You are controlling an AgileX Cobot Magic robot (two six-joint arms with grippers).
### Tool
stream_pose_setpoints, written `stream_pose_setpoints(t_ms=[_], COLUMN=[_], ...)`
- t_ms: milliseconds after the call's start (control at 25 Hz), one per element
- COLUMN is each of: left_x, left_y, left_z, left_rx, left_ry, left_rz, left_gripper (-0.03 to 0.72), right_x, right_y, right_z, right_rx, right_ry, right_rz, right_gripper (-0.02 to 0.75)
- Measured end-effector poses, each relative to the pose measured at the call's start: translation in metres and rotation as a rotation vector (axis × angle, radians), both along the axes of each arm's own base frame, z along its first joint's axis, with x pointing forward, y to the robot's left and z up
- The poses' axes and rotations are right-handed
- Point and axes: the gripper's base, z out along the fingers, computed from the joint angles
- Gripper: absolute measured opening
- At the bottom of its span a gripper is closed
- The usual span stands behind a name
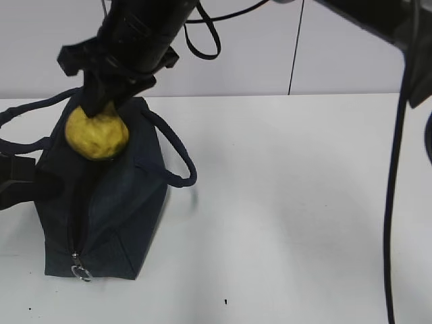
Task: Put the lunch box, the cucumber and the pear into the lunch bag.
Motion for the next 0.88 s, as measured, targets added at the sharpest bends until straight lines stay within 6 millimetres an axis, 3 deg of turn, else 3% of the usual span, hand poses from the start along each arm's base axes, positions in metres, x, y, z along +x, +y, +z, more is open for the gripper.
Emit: stream_pose_setpoints(t_ms=[120,280,400,640,880], left_x=[0.000,-0.001,-0.001,-0.001,-0.001], left_y=[0.000,-0.001,-0.001,-0.001,-0.001], left_z=[0.000,0.000,0.000,0.000,0.000], left_rx=[-0.002,-0.006,-0.007,-0.010,-0.010], left_ry=[0.002,0.005,0.005,0.009,0.010], left_rz=[-0.002,-0.005,-0.005,-0.011,-0.013], left_gripper=[-0.015,-0.015,-0.015,-0.015,-0.015], right_x=[0.013,0.019,0.017,0.019,0.019], right_y=[-0.004,-0.005,0.001,0.010,0.009], right_z=[-0.027,-0.041,-0.044,-0.048,-0.032], right_rx=[-0.127,-0.169,-0.117,-0.022,-0.020], right_ry=[-0.015,-0.011,0.037,0.065,0.024], right_rz=[-0.059,-0.078,-0.068,-0.081,-0.074], right_gripper=[0.236,0.239,0.279,0.482,0.512])
